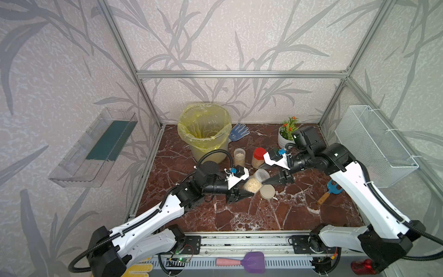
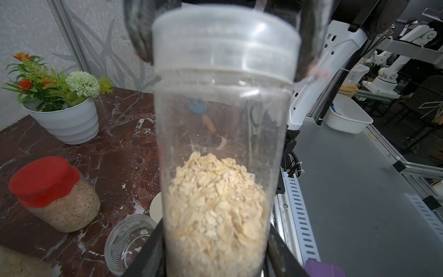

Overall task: Empty expired oatmeal from jars
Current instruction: Unscrew the lid from the jar.

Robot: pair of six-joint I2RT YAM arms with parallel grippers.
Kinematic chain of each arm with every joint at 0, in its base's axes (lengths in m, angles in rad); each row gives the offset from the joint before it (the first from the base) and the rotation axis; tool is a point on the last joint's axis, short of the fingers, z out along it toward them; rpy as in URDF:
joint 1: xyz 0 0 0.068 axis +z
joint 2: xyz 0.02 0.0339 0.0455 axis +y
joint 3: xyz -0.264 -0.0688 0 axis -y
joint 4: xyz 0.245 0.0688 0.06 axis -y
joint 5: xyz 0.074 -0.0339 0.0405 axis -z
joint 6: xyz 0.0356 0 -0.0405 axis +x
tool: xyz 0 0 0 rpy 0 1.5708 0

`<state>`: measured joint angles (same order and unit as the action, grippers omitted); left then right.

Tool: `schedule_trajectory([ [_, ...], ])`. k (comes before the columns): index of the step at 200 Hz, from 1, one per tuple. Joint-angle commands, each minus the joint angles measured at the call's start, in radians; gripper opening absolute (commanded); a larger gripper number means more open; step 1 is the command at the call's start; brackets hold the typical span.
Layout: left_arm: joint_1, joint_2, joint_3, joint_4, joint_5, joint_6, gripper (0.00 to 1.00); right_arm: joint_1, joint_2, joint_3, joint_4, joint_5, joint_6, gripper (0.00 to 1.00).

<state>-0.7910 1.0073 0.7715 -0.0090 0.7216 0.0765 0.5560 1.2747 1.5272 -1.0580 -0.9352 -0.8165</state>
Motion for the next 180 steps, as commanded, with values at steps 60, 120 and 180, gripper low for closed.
schedule_trajectory([
  [60, 0.001, -0.024, 0.079, 0.135, -0.041, -0.051, 0.0, -0.013, -0.037, -0.055, 0.043, 0.031, -0.003, 0.69],
  [120, 0.003, -0.034, 0.075, 0.126, -0.05, -0.049, 0.0, -0.097, -0.088, -0.076, 0.113, 0.035, 0.065, 0.73],
  [180, 0.0, -0.061, 0.078, 0.102, -0.098, -0.02, 0.0, -0.185, -0.185, -0.131, 0.156, 0.1, 0.206, 0.73],
])
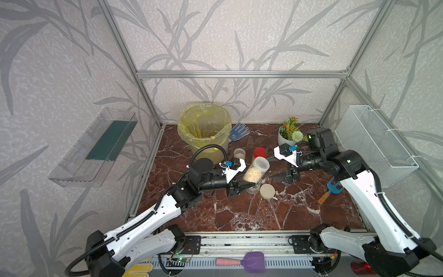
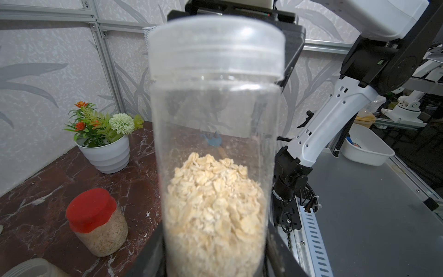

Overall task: Empty expired oatmeal from jars
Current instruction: Unscrew the lid from the jar.

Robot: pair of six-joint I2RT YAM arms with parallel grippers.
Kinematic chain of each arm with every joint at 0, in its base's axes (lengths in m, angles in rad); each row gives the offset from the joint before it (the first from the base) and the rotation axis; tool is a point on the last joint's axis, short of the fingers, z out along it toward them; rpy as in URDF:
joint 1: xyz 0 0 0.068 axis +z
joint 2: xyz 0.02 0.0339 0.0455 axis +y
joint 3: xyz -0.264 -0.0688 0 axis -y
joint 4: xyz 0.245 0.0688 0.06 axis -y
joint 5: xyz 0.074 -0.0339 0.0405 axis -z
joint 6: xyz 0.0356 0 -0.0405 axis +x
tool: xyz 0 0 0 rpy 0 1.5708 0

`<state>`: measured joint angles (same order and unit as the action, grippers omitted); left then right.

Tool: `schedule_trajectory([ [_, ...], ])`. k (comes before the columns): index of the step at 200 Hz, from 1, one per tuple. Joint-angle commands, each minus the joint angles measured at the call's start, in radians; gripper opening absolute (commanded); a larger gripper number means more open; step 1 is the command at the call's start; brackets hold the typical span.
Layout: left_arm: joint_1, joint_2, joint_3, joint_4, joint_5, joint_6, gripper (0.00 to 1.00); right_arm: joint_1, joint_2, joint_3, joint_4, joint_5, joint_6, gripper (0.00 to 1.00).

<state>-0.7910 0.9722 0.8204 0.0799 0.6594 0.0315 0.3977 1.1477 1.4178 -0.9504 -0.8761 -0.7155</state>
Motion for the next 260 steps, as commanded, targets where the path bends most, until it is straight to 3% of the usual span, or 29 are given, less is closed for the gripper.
schedule_trajectory([
  [1, 0.0, -0.026, 0.03, 0.013, -0.039, 0.027, 0.0, -0.028, -0.061, -0.022, 0.048, 0.043, 0.111, 0.73],
  [33, -0.004, -0.019, 0.029, 0.003, -0.152, 0.073, 0.0, -0.037, -0.144, -0.049, 0.087, 0.098, 0.372, 0.74],
  [60, -0.008, -0.013, 0.032, 0.004, -0.259, 0.118, 0.0, -0.037, -0.199, -0.017, 0.074, 0.281, 0.724, 0.76],
  [102, -0.007, 0.031, 0.071, -0.061, -0.33, 0.225, 0.0, -0.038, -0.138, 0.196, -0.15, 0.37, 1.19, 0.67],
  [129, -0.01, 0.053, 0.069, -0.04, -0.357, 0.243, 0.0, -0.009, -0.089, 0.232, -0.169, 0.441, 1.394, 0.66],
  [179, -0.01, 0.083, 0.077, -0.051, -0.403, 0.293, 0.0, 0.197, 0.126, 0.429, -0.238, 0.636, 1.456, 0.68],
  [225, -0.01, 0.089, 0.077, -0.077, -0.444, 0.338, 0.0, 0.264, 0.285, 0.568, -0.28, 0.659, 1.472, 0.73],
  [260, -0.01, 0.082, 0.065, -0.076, -0.455, 0.349, 0.0, 0.292, 0.339, 0.587, -0.271, 0.653, 1.483, 0.76],
])
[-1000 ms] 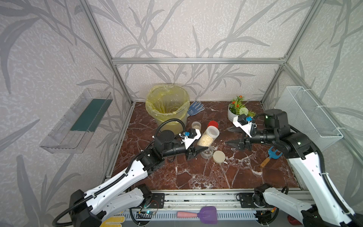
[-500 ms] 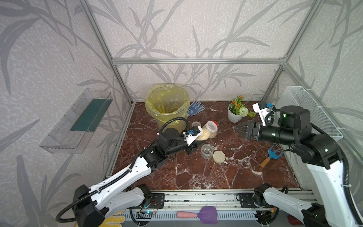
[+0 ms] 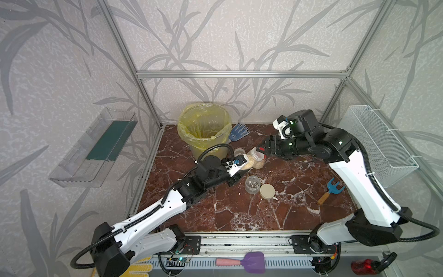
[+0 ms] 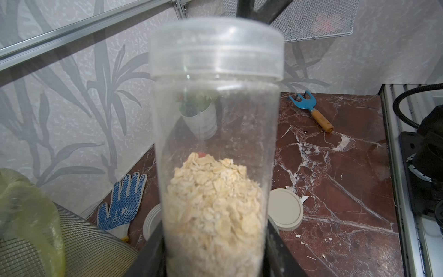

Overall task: Empty expired oatmeal from jars
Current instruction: Unscrew the lid from the jar, then open the lid of the jar.

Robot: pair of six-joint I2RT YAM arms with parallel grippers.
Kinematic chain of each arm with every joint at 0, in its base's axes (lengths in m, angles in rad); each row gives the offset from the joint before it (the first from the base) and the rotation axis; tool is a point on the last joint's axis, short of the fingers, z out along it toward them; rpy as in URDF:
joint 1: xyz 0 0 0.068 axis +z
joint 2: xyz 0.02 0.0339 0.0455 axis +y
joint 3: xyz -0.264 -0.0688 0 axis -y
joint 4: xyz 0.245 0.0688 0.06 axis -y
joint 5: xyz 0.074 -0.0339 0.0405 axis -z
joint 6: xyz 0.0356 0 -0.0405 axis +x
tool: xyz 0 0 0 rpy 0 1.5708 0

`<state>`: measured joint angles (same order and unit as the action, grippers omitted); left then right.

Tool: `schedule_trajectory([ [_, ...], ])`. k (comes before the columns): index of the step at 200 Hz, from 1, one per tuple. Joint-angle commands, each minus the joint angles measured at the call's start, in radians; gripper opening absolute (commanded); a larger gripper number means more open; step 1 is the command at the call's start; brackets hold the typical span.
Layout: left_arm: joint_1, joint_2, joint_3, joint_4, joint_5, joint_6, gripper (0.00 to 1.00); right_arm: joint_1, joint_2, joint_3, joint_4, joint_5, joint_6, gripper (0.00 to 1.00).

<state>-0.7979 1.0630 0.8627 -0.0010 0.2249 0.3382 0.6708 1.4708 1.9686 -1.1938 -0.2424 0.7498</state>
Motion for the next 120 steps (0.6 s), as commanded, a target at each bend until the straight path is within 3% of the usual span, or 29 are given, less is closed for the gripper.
schedule_trajectory([
  [1, -0.003, -0.008, 0.023, 0.004, -0.02, 0.041, 0.0, 0.02, 0.017, 0.037, -0.028, 0.02, 0.018, 0.77],
  [15, -0.004, -0.012, 0.022, 0.004, -0.019, 0.045, 0.0, 0.032, 0.033, 0.049, -0.029, 0.024, 0.012, 0.81],
  [64, -0.004, -0.006, 0.021, 0.007, -0.006, 0.039, 0.0, 0.052, 0.061, 0.055, -0.02, 0.025, -0.003, 0.79],
  [120, -0.003, -0.017, 0.019, 0.003, -0.008, 0.039, 0.0, 0.052, 0.082, 0.058, -0.016, 0.004, -0.024, 0.73],
])
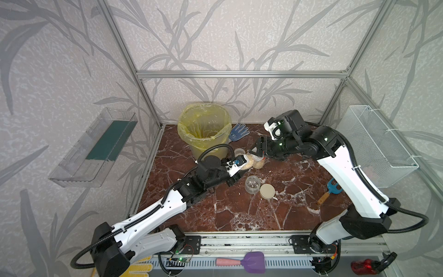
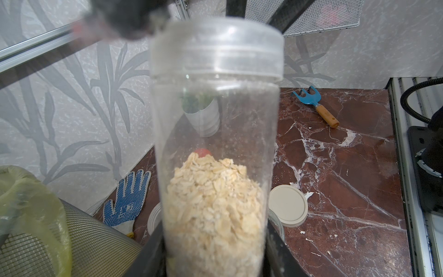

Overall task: Empty expired oatmeal from jars
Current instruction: Open the lid of the jar.

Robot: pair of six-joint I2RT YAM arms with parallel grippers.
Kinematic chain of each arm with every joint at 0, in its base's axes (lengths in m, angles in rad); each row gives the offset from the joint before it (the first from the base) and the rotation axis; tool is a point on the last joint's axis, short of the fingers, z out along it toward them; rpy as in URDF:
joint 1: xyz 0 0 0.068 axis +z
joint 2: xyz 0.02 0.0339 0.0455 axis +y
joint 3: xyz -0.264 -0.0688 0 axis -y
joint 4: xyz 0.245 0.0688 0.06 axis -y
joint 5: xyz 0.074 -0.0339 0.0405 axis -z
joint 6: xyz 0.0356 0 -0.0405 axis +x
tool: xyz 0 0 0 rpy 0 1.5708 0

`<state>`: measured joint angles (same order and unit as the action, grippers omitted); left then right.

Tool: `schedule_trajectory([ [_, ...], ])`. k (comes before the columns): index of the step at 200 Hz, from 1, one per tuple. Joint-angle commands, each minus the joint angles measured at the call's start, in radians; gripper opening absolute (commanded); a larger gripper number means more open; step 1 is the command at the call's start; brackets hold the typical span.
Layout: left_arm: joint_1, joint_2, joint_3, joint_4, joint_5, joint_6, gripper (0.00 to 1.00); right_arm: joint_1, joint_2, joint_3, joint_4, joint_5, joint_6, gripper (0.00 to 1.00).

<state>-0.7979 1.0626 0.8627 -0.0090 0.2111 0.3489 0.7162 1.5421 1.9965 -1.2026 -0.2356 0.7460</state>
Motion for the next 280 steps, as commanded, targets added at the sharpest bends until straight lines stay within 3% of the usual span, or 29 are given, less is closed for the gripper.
schedule_trajectory([
  [1, -0.003, -0.016, 0.018, 0.011, 0.005, 0.028, 0.0, 0.006, 0.012, 0.03, -0.007, -0.003, -0.021, 0.73],
  [47, -0.004, -0.012, 0.018, 0.009, 0.006, 0.027, 0.0, 0.006, 0.018, 0.031, -0.003, -0.017, -0.041, 0.62],
  [81, -0.003, -0.013, 0.017, 0.007, 0.021, 0.02, 0.0, 0.006, 0.02, 0.039, -0.012, -0.029, -0.1, 0.4],
  [116, 0.007, -0.008, -0.01, 0.051, 0.181, -0.062, 0.0, 0.006, 0.045, 0.064, 0.033, -0.236, -0.408, 0.22],
  [157, 0.019, 0.015, -0.044, 0.11, 0.356, -0.149, 0.0, 0.003, 0.055, 0.096, -0.008, -0.555, -0.851, 0.2],
  [194, 0.026, 0.03, -0.05, 0.091, 0.391, -0.156, 0.0, -0.009, 0.158, 0.282, -0.283, -0.602, -1.213, 0.12],
  [220, 0.031, 0.034, -0.049, 0.07, 0.397, -0.156, 0.0, -0.042, 0.145, 0.238, -0.298, -0.641, -1.43, 0.07],
  [280, 0.034, 0.002, -0.078, 0.084, 0.34, -0.195, 0.0, -0.09, 0.157, 0.224, -0.263, -0.612, -1.45, 0.05],
])
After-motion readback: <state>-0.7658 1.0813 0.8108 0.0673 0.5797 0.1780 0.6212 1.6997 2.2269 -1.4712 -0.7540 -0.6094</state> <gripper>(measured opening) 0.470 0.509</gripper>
